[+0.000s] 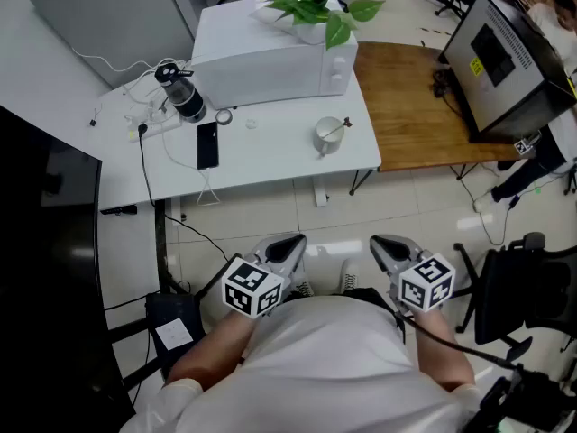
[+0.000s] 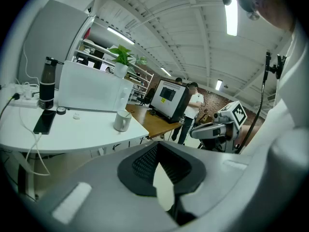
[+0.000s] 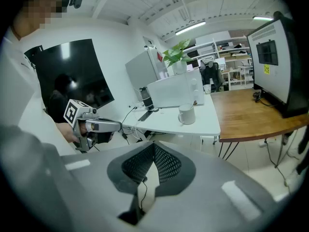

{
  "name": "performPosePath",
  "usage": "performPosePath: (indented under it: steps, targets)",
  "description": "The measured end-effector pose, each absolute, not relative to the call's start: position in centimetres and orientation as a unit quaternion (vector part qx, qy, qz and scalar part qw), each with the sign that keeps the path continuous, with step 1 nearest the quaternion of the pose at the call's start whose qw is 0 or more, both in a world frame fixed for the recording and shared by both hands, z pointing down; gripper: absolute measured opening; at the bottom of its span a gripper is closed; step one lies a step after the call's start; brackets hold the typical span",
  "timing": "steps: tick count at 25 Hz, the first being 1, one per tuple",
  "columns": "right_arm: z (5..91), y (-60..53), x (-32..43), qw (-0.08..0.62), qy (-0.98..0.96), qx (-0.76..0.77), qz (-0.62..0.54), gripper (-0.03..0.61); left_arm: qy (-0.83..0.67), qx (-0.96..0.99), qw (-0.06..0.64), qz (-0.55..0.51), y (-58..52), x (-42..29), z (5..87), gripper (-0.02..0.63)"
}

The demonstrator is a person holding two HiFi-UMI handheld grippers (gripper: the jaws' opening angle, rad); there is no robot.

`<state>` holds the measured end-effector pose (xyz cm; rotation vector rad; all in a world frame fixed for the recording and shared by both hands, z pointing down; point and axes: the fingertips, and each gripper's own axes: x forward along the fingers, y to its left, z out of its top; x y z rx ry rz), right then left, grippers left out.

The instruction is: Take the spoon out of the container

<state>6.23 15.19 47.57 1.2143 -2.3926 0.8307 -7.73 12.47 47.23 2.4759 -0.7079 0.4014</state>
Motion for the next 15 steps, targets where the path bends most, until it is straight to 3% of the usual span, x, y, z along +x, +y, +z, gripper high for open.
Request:
performPosePath:
  steps: [15]
  targets:
    - [45.7, 11.8, 4.1, 0.164, -0.854, 0.426, 0.250, 0.008, -0.262, 0.920, 0.264, 0.121, 9.9, -8.8, 46.8, 0.003]
